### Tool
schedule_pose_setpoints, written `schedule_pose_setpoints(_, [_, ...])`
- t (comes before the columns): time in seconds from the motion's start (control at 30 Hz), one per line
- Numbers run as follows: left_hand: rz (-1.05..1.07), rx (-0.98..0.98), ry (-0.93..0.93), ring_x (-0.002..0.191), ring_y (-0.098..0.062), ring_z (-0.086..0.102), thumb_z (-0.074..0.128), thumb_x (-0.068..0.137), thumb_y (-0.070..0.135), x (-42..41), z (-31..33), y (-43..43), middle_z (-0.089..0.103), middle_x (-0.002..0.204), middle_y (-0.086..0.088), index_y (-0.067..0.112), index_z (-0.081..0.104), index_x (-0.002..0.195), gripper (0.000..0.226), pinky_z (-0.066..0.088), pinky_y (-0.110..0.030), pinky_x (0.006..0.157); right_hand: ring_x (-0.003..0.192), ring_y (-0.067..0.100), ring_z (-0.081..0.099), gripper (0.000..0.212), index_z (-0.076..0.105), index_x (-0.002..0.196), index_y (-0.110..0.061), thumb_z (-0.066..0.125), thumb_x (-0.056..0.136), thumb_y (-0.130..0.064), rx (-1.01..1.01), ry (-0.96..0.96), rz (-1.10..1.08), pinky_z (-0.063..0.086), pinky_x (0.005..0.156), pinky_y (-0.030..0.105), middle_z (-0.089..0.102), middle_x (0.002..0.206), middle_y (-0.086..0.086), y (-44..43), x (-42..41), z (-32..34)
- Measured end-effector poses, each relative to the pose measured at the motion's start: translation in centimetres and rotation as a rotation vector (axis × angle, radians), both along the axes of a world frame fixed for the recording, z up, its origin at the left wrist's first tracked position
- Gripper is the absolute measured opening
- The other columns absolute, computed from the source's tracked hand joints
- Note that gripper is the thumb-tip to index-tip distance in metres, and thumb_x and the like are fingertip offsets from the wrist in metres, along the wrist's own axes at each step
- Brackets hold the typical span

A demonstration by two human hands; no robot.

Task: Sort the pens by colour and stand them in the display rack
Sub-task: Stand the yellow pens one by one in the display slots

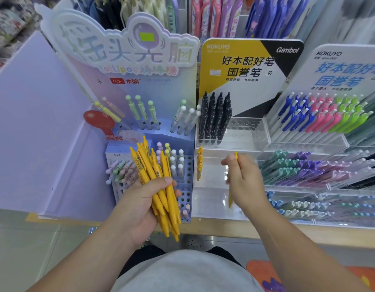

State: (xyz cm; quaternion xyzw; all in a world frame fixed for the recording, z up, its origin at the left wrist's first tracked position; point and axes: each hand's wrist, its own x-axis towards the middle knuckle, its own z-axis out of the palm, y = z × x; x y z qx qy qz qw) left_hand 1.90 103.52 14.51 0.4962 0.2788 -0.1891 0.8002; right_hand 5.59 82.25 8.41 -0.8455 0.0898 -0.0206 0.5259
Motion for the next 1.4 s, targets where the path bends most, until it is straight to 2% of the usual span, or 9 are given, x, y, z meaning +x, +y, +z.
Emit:
schedule_pose_setpoints(0.07, [-0.003, 0.004, -0.009, 0.069, -0.021, 0.073, 0.070, 0.067, 0.014, 0.1, 0.0, -0.2, 0.073, 0.081, -0.009, 0.006, 0.066, 0.105, 0.040, 0.056, -0.033, 0.052, 0.086, -0.002, 0.054, 0.032, 0.069, 0.098, -0.019, 0.042, 0.103, -0.034, -0.079, -0.005, 0.071, 0.036, 0.072, 0.007, 0.054, 0.092, -0.001, -1.0, 0.5, 1.0])
schedule_pose_setpoints(0.23, [-0.001, -0.011, -0.025, 0.067, -0.022, 0.071, 0.069, 0.068, 0.013, 0.3, 0.2, -0.6, 0.072, 0.081, -0.011, 0.005, 0.066, 0.105, 0.038, 0.055, -0.032, 0.049, 0.081, 0.001, 0.056, 0.015, 0.073, 0.101, -0.019, 0.060, 0.096, -0.026, -0.180, -0.185, 0.094, 0.039, 0.068, 0.011, 0.061, 0.089, -0.006, -2.1, 1.4, 3.1])
schedule_pose_setpoints(0.37, [0.001, -0.015, -0.032, 0.067, -0.021, 0.072, 0.068, 0.068, 0.013, 0.5, 0.5, -0.9, 0.072, 0.079, -0.010, 0.006, 0.066, 0.104, 0.036, 0.054, -0.032, 0.047, 0.075, 0.000, 0.054, 0.014, 0.073, 0.103, -0.017, 0.067, 0.092, -0.024, -0.251, -0.311, 0.121, 0.042, 0.068, 0.014, 0.058, 0.084, -0.010, -2.4, 2.0, 4.3])
schedule_pose_setpoints(0.53, [0.014, -0.029, -0.040, 0.065, -0.021, 0.071, 0.067, 0.070, 0.011, 0.6, 0.8, -1.3, 0.072, 0.076, -0.010, 0.006, 0.065, 0.103, 0.034, 0.053, -0.033, 0.044, 0.068, 0.003, 0.051, 0.008, 0.072, 0.097, -0.017, 0.070, 0.090, -0.020, -0.258, -0.299, 0.218, 0.040, 0.063, 0.016, 0.053, 0.076, -0.016, -2.0, 2.8, 3.8])
schedule_pose_setpoints(0.73, [0.026, -0.021, -0.049, 0.067, -0.022, 0.071, 0.068, 0.069, 0.012, 0.8, 0.6, -1.0, 0.072, 0.079, -0.010, 0.007, 0.066, 0.103, 0.034, 0.055, -0.032, 0.048, 0.070, 0.000, 0.053, 0.010, 0.073, 0.100, -0.019, 0.067, 0.092, -0.021, -0.361, -0.290, 0.352, 0.042, 0.065, 0.016, 0.054, 0.084, -0.011, -1.6, 3.2, 3.0])
schedule_pose_setpoints(0.83, [0.031, -0.020, -0.049, 0.067, -0.022, 0.071, 0.068, 0.069, 0.012, 0.8, 0.5, -0.9, 0.073, 0.079, -0.010, 0.007, 0.066, 0.103, 0.034, 0.055, -0.033, 0.049, 0.071, 0.007, 0.055, 0.013, 0.073, 0.102, -0.016, 0.068, 0.091, -0.020, -0.381, -0.291, 0.378, 0.047, 0.067, 0.020, 0.055, 0.091, -0.005, -1.2, 3.5, 2.5])
schedule_pose_setpoints(1.03, [0.024, -0.016, -0.039, 0.068, -0.021, 0.072, 0.069, 0.069, 0.013, 1.0, 0.4, -0.6, 0.073, 0.080, -0.009, 0.006, 0.066, 0.107, 0.038, 0.055, -0.033, 0.051, 0.068, 0.005, 0.057, 0.020, 0.071, 0.106, -0.015, 0.072, 0.086, -0.015, -0.383, -0.274, 0.249, 0.043, 0.067, 0.017, 0.058, 0.087, -0.009, 0.3, 3.7, 1.6])
schedule_pose_setpoints(1.2, [0.016, -0.020, -0.045, 0.068, -0.021, 0.072, 0.068, 0.070, 0.013, 1.2, 0.5, -0.4, 0.072, 0.081, -0.009, 0.006, 0.066, 0.105, 0.036, 0.056, -0.034, 0.053, 0.067, 0.000, 0.055, 0.017, 0.067, 0.105, -0.021, 0.070, 0.089, -0.023, -0.387, -0.221, 0.202, 0.035, 0.061, 0.005, 0.063, 0.085, -0.009, 1.1, 3.8, 1.6])
schedule_pose_setpoints(1.4, [0.000, -0.022, -0.062, 0.070, -0.022, 0.071, 0.068, 0.071, 0.013, 1.4, 0.7, -0.1, 0.072, 0.082, -0.009, 0.007, 0.066, 0.105, 0.035, 0.056, -0.034, 0.053, 0.076, 0.015, 0.059, 0.018, 0.070, 0.106, -0.022, 0.064, 0.091, -0.015, -0.496, -0.186, 0.341, 0.040, 0.066, 0.022, 0.069, 0.094, -0.003, 1.1, 4.1, 1.2])
